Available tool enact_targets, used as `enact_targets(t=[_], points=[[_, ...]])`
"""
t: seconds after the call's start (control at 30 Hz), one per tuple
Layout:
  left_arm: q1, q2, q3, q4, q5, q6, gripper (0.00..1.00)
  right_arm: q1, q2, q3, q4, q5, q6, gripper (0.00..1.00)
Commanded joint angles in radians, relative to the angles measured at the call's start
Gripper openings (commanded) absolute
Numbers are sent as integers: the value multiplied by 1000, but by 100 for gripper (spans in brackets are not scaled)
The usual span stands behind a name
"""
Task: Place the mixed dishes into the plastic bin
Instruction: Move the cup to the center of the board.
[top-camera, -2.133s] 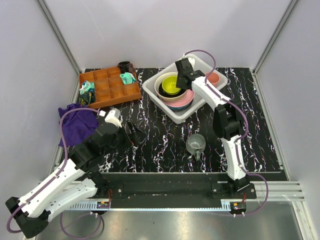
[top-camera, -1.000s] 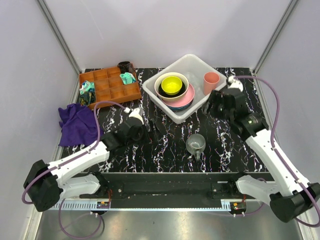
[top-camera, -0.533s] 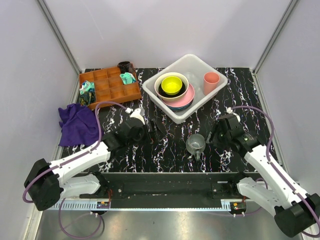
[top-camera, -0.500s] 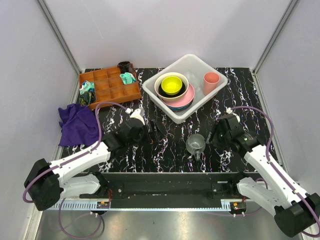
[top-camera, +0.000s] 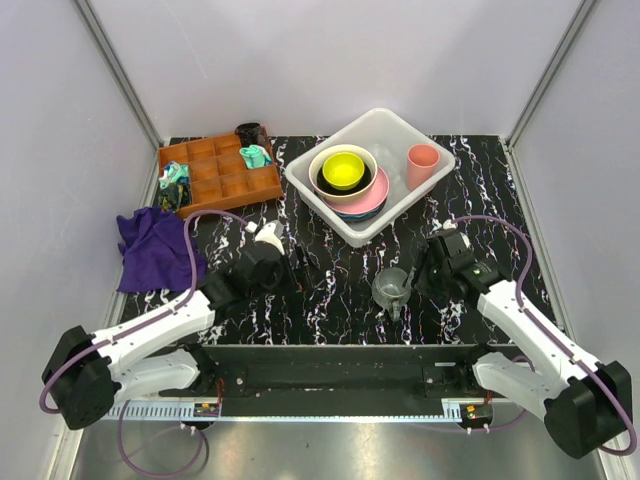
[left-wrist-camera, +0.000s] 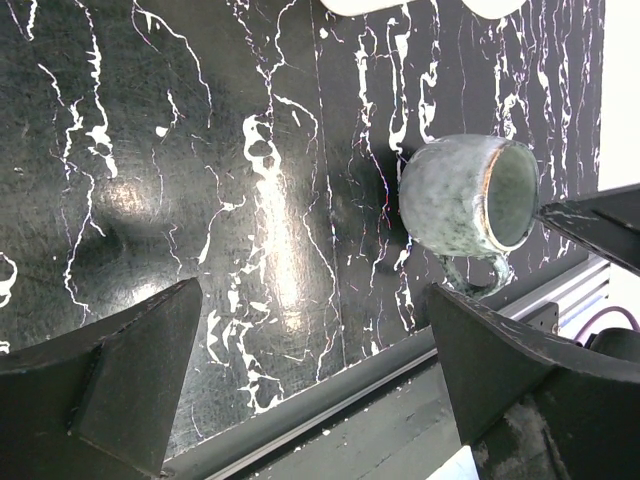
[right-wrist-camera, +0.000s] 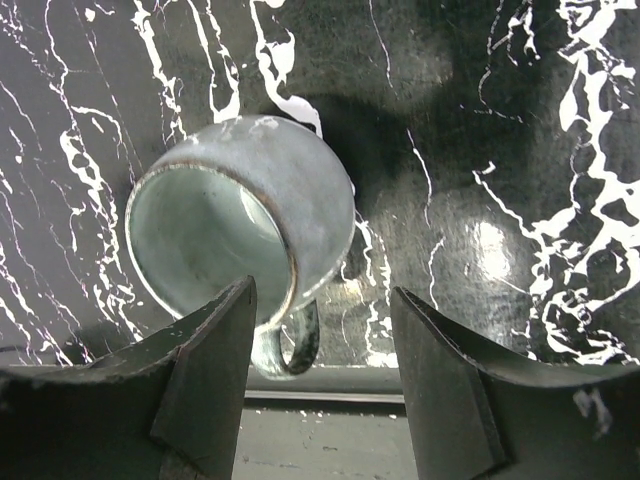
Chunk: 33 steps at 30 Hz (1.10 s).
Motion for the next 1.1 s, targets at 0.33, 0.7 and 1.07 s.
enact_targets(t=[0.33, 0.7, 1.07], points=[[-3, -81, -51, 22, -51, -25, 99, 5, 115, 2, 133, -26, -14, 59], [-3, -96, -69, 26, -59, -38, 99, 4, 182, 0, 176, -29, -31, 41], [-2, -109, -95, 40, -59, -62, 99, 4, 215, 26, 194, -5, -37, 44]])
